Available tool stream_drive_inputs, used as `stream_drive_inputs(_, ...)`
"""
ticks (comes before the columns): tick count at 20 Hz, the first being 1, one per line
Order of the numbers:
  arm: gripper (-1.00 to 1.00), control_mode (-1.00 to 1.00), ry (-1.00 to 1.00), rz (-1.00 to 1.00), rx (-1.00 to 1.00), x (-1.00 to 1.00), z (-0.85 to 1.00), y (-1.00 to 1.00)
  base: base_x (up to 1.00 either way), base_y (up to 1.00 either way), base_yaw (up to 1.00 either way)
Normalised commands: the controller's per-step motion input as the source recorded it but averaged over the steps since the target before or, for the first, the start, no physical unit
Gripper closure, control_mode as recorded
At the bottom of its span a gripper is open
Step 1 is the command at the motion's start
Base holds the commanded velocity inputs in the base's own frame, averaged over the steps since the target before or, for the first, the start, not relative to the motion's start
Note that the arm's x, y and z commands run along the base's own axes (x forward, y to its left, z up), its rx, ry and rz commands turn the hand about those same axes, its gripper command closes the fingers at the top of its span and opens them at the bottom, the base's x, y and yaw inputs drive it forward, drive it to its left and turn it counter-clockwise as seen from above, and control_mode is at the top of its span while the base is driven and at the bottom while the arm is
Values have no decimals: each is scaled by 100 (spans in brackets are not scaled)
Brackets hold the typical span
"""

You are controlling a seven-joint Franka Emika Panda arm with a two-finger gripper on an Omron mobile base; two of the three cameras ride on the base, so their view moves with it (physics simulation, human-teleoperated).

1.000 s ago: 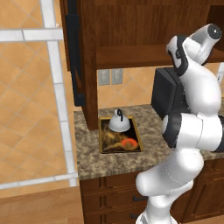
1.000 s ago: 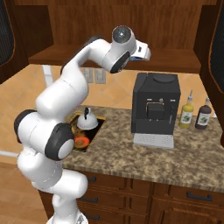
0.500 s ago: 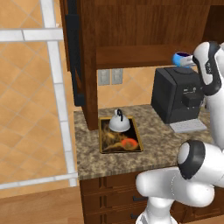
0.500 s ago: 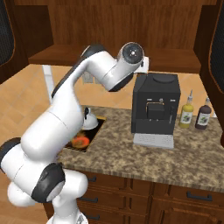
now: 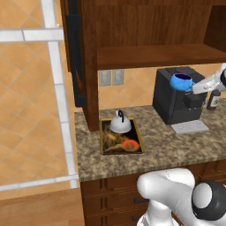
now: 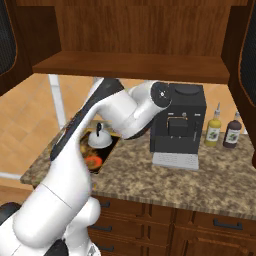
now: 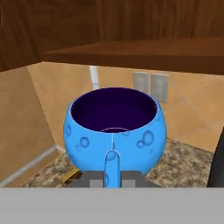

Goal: Pick the kettle from the counter and place it on the tray. Then pick the mug from the cabinet and place it on the tray. Then close the cabinet doors.

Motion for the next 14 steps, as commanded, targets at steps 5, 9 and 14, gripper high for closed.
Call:
stream_drive_inputs(5, 100, -100, 0, 31, -5, -90, -76, 75, 0, 0, 0)
stream_drive_inputs(9, 100, -100, -1, 16, -11, -48, -100, 92, 0, 0, 0)
stream_drive_inputs(14, 100, -100, 8, 0, -6, 51, -85, 76, 0, 0, 0)
